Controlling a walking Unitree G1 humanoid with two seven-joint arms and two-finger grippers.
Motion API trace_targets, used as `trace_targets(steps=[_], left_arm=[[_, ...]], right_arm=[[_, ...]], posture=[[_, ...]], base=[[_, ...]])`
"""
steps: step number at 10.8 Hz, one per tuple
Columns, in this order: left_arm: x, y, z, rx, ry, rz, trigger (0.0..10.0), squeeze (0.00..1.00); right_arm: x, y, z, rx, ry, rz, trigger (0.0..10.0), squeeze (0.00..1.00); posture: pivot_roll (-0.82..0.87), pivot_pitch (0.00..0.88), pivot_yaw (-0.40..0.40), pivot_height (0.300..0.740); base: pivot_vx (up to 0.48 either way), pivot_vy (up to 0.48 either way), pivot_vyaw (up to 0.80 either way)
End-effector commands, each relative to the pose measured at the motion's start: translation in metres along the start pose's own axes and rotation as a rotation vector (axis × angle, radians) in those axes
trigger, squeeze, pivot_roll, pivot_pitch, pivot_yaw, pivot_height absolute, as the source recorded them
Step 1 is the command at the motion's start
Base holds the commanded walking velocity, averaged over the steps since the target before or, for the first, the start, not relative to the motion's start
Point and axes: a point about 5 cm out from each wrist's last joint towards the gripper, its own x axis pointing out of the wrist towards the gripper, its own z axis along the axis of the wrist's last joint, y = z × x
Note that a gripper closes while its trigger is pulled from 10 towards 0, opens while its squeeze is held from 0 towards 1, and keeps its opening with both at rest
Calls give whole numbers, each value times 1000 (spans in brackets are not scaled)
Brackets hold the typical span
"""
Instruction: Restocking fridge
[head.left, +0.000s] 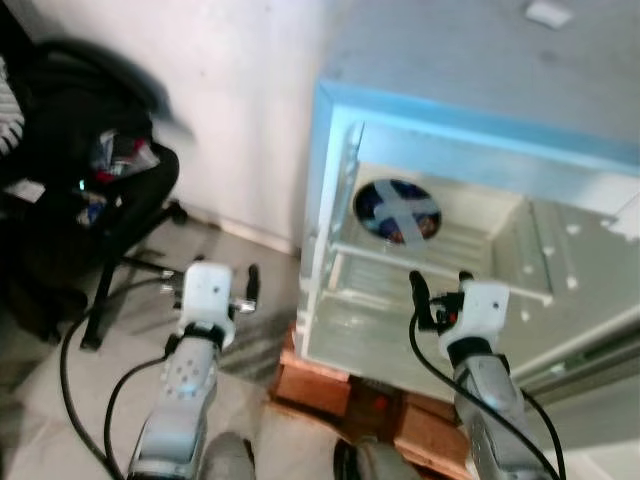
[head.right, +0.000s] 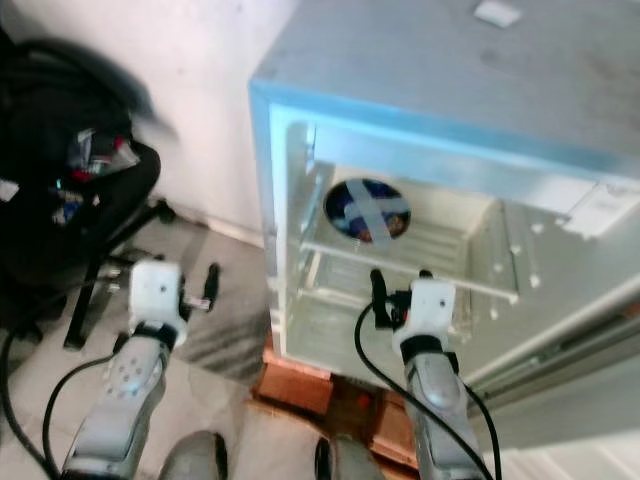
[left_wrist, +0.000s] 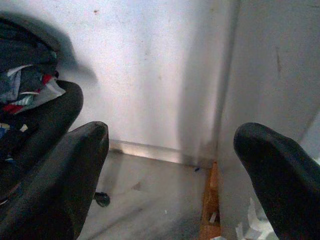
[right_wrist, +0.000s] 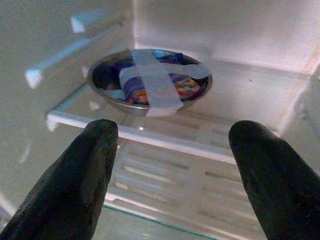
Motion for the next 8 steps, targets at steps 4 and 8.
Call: trace_targets(steps=[4, 8], left_arm=[[-3, 2, -8, -6, 29, 9, 10000, 0], [-3, 4, -11, -1, 35, 10, 10000, 0]], right_arm=[[0, -1, -1, -11, 19, 4, 10000, 0], [-2, 1, -3, -12, 23, 6, 10000, 0]], posture=[[160, 89, -28, 740], [154, 72, -24, 740]], base=[[-274, 0, 0], [-272, 0, 0]])
